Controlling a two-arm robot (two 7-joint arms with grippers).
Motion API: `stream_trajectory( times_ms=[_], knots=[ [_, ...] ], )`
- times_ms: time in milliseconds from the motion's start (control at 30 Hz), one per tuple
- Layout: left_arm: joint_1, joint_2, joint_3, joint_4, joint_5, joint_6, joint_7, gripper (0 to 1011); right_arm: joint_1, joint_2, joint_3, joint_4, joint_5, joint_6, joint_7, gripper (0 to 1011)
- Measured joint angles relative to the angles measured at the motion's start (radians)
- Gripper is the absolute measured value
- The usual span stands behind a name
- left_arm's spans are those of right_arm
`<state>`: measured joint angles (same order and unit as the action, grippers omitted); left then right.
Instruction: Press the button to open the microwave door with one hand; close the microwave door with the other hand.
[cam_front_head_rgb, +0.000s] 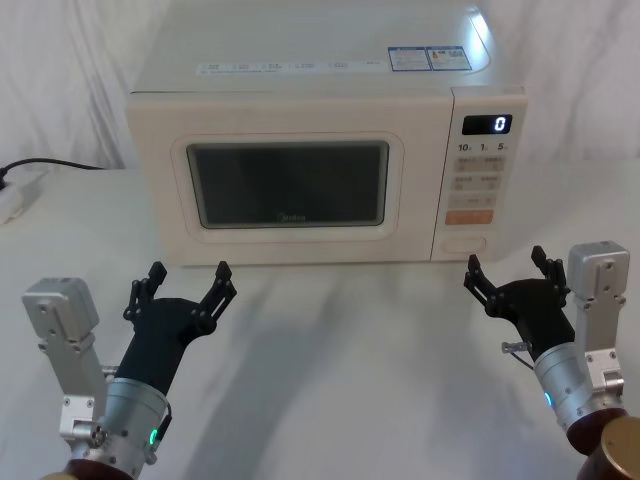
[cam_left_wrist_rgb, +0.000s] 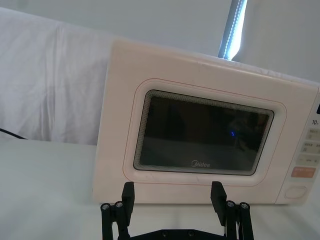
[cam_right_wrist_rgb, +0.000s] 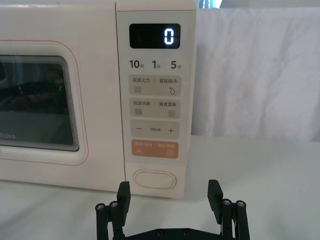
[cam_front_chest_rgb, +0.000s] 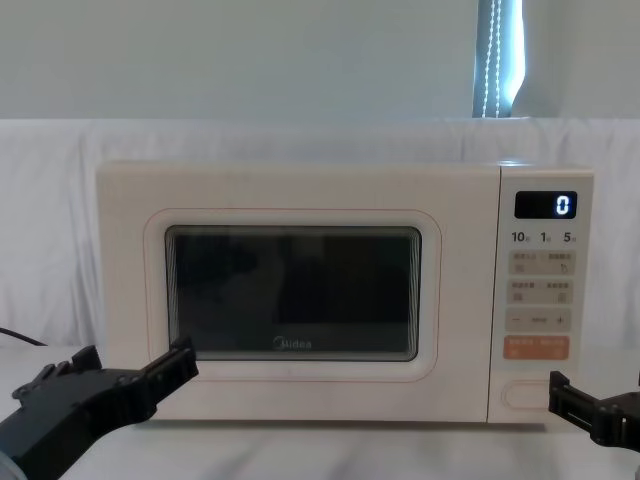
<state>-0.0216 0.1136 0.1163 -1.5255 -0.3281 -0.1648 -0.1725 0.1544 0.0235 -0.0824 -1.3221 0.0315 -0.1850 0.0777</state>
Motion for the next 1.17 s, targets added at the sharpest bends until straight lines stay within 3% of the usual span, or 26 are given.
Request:
stream_trajectory(
  times_ms=[1167],
  knots=[
    [0.0, 0.0, 0.0, 0.0, 0.0, 0.0, 0.0, 1001, 0.0, 0.0, 0.0, 0.0, 0.0, 0.0, 0.0, 1002]
  ],
)
